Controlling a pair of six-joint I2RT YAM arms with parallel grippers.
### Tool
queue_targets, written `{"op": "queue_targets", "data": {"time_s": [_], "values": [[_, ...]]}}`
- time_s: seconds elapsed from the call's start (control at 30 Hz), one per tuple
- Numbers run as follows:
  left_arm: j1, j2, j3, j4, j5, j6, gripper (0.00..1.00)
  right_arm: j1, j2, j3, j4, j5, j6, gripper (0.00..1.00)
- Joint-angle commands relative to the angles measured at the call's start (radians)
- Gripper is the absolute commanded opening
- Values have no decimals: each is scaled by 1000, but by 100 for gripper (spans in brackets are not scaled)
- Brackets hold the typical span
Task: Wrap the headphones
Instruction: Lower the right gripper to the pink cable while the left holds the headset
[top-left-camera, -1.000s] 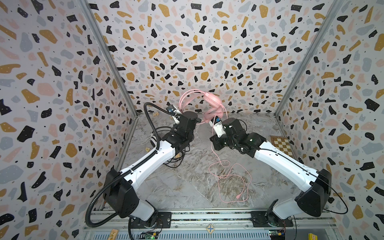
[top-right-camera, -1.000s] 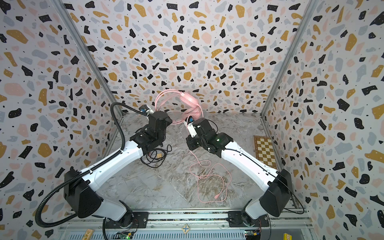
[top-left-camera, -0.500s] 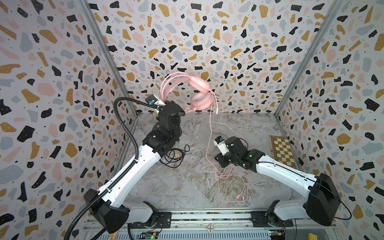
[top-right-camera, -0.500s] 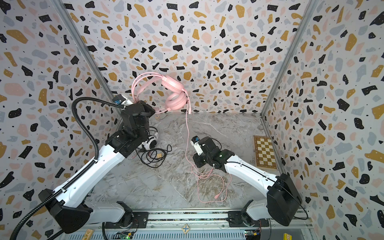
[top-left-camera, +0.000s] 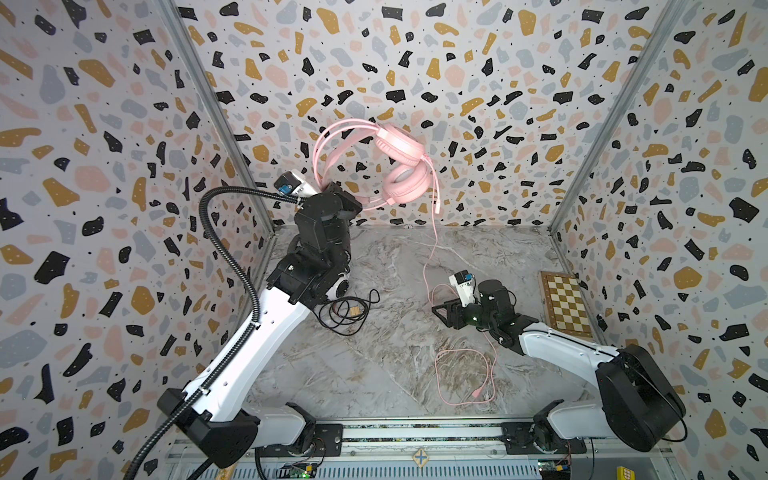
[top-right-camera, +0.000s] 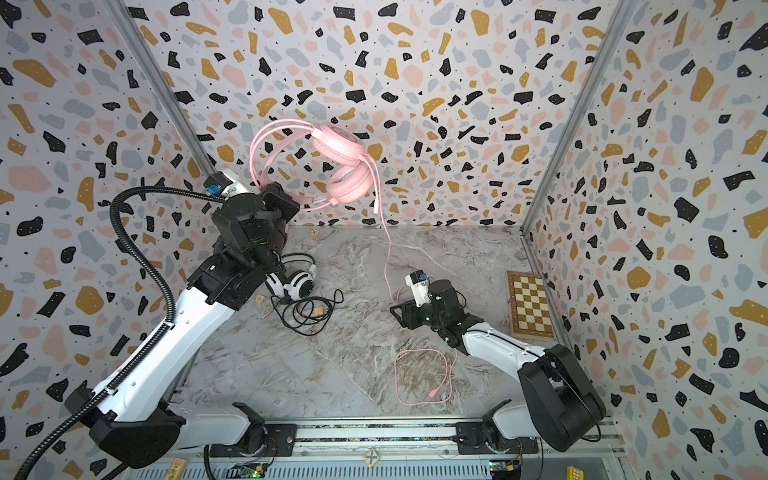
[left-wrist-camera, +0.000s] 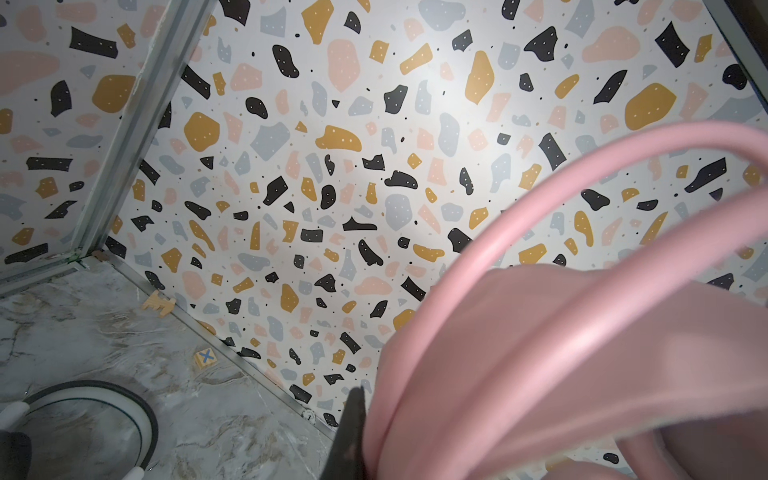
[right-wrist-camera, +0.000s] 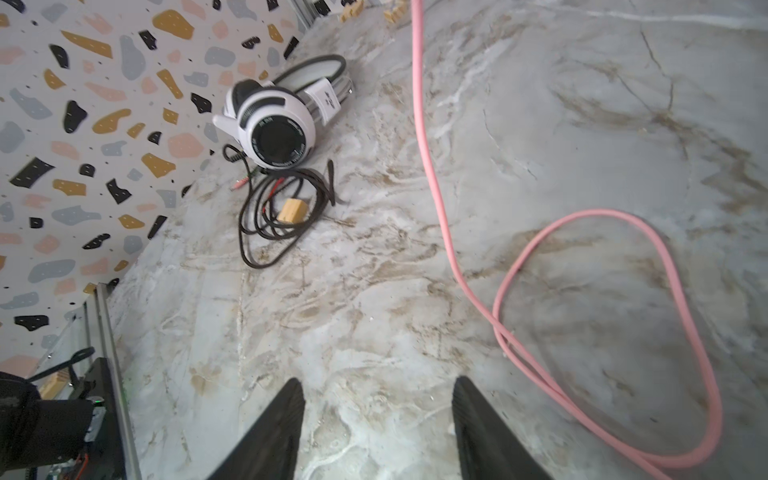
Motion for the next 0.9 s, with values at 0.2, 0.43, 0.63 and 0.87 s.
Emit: {"op": "queue_targets", "data": {"time_s": [0.2, 0.43, 0.63, 0.87], "values": [[4, 11, 68, 96, 32, -34, 0, -22, 113, -70, 136, 67, -78, 60], [4, 24, 83, 82, 43, -39, 0, -41, 279, 41, 212, 62, -97, 59], [5, 25, 81, 73, 50, -38, 0, -26, 380, 143, 206, 70, -119, 57], [8, 22, 84, 76, 65, -37, 0, -27, 464, 186, 198, 69, -135, 52]]}}
